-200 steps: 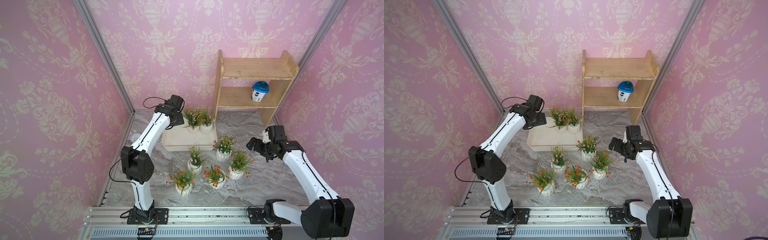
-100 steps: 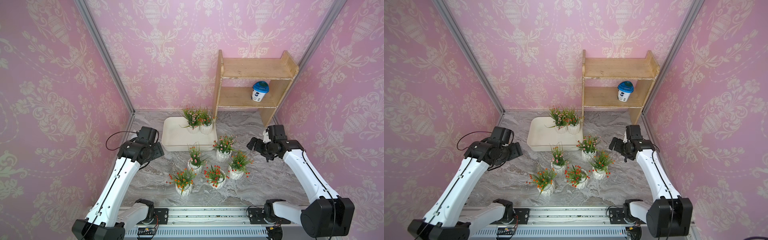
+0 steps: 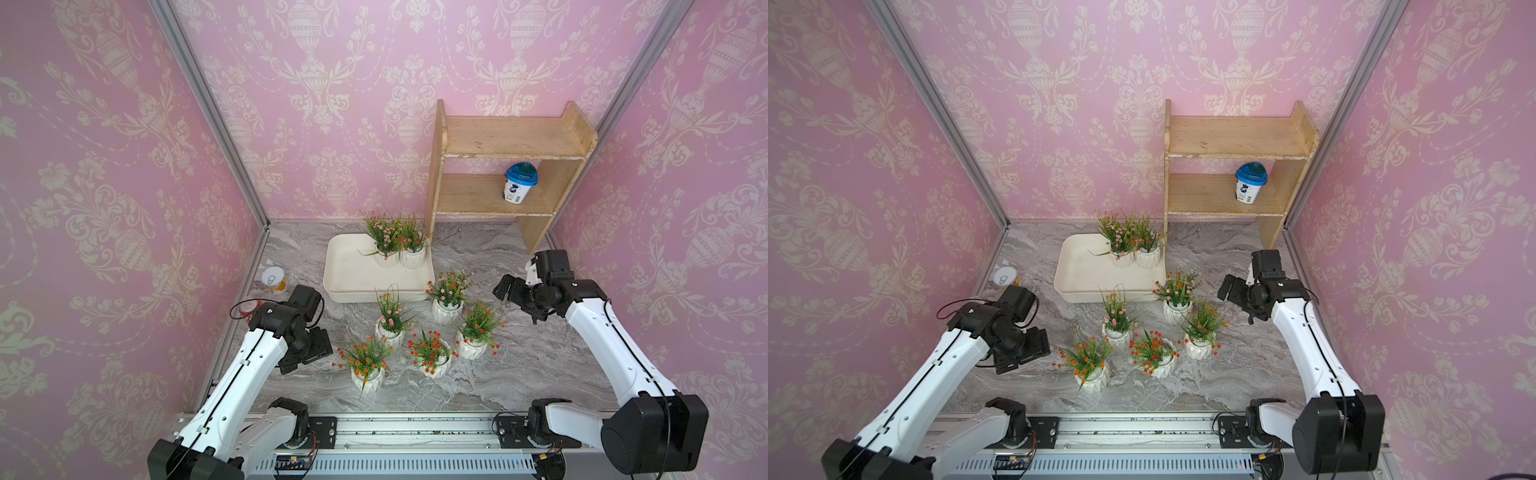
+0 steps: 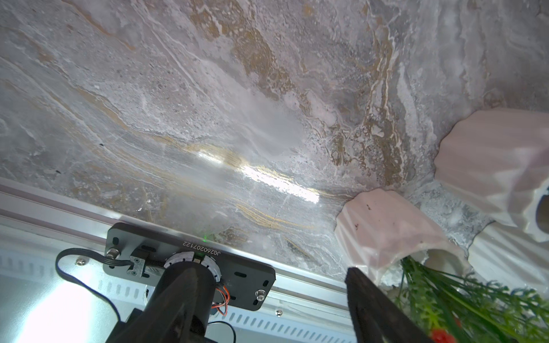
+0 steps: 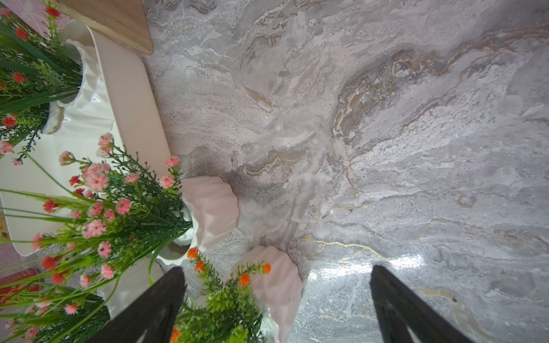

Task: Put the potted gypsophila into the storage box
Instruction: Pick up the baby's breath potted plant from the center of the board.

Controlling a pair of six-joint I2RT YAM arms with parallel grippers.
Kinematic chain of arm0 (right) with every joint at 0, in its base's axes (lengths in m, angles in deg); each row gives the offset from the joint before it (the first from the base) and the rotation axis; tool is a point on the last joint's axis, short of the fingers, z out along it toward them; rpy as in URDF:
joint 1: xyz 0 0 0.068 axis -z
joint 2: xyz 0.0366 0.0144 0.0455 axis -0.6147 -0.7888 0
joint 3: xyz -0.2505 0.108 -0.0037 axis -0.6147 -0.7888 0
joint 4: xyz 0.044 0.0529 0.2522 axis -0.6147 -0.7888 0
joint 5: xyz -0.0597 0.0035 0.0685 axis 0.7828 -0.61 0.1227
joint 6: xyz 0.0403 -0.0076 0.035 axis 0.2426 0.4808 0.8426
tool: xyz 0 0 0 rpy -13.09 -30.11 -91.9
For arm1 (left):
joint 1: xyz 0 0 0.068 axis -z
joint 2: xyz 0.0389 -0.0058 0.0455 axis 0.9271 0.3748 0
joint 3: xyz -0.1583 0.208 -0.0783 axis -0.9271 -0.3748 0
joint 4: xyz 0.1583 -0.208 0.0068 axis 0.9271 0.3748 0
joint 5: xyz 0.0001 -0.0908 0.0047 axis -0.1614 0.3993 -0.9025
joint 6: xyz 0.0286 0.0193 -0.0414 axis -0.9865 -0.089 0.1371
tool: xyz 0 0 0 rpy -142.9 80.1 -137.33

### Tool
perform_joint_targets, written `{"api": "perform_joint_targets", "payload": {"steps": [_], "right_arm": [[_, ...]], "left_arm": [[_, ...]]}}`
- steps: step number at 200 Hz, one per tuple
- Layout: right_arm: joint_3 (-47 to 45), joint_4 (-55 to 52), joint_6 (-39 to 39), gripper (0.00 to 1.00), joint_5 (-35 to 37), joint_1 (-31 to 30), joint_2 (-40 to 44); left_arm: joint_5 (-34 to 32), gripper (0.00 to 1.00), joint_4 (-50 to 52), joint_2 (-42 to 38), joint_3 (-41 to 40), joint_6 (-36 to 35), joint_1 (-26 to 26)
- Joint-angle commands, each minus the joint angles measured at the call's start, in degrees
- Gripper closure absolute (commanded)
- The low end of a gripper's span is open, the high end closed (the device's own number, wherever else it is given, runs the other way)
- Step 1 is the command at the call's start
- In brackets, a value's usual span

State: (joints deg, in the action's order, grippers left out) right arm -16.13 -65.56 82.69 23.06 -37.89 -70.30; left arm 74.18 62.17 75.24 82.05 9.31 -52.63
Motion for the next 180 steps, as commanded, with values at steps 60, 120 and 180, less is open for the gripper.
{"api": "perform_joint_targets", "payload": {"steps": [60,120,180], "right_arm": [[-1.06,1.35,1.66,0.01,-0.91,0.32,0.49],[-1.35,1.89,1.80,0.00,-0.98,0.33,0.10],[-2.12,1.97,1.71,0.00,-0.65,0.39,0.57]], "left_arm": [[6.31,0.24,-4.14,-1.59,-4.82,9.60,9.43],[6.36,0.25,-9.03,1.33,-4.94,15.24,18.21],[5.10,0.26,-10.46,4.52,-4.66,16.11,21.53]]}}
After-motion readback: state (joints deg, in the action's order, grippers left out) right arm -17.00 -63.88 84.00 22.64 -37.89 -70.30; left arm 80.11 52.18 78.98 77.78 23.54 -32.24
